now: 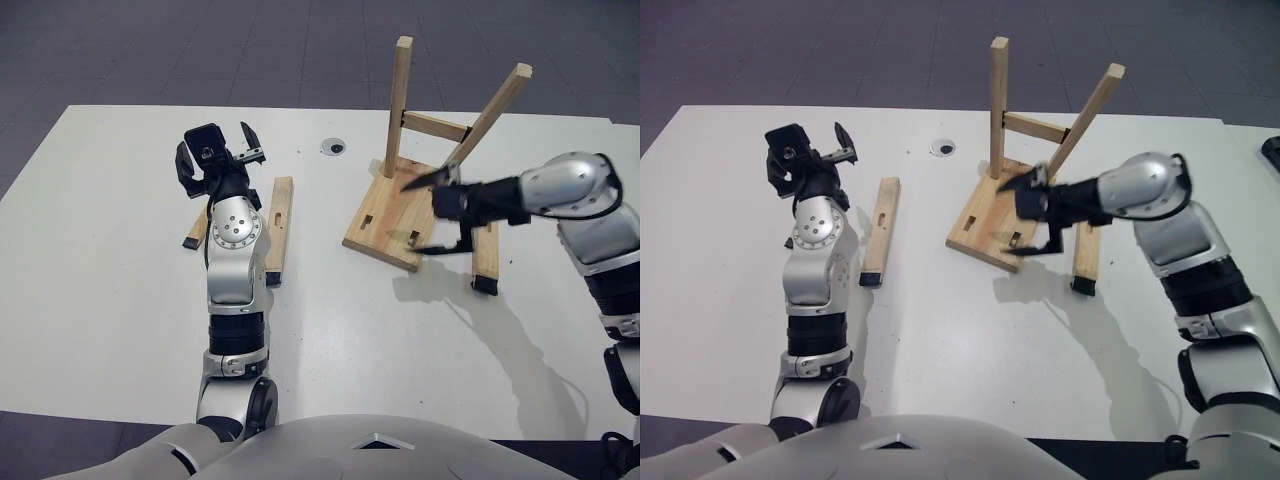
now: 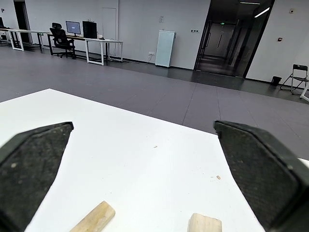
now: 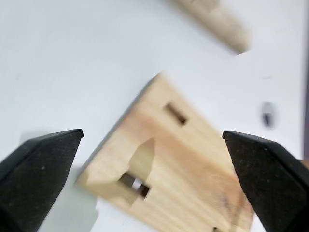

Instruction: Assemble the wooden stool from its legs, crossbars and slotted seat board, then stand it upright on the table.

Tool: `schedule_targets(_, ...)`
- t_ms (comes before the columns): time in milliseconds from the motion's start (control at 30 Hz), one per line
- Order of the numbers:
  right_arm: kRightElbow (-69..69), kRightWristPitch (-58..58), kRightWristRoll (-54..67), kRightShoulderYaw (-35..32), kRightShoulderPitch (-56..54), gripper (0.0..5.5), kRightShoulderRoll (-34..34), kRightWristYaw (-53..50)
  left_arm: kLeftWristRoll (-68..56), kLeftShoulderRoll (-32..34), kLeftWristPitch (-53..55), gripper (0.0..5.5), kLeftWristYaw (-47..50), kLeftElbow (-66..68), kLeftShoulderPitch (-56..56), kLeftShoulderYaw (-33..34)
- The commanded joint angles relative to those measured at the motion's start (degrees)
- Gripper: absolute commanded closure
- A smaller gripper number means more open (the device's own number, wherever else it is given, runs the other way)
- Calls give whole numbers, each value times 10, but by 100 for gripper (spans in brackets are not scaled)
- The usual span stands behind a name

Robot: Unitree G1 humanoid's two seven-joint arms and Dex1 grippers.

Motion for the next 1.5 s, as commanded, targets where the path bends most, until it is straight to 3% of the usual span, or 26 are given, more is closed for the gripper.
schedule_targets(33,-35,150,245,-281,-16,13,98,-227,-3,-5,10,10,-10,-2,19,-4)
schedule_targets(100,-43,122,212,-342,-6,13,132,-358,-4,4,14,10,-17,-1,16,-3)
schedule_targets(300,-54,109,82,-409,-23,13,191,-675,-2,21,21,10,-34,-4,10,3)
schedule_targets(467,-24,83,-86,-331,-7,13,201,-808,-1,27,21,10,-41,-1,4,9)
schedule_targets(633,114,88,-151,-297,-39,13,233,-885,-2,24,19,10,-42,9,-6,8)
schedule_targets(767,321,40,-155,-277,-89,13,249,-866,-4,22,16,10,-42,18,-14,10)
schedule_targets(933,464,-53,-161,-253,-138,13,249,-832,-5,25,13,10,-43,25,-20,15)
schedule_targets(1267,531,-273,-199,-163,-182,13,259,-702,-5,26,12,10,-48,32,-24,17)
schedule_targets(1500,547,-299,-215,-139,-194,13,246,-656,0,36,20,10,-59,35,-19,13)
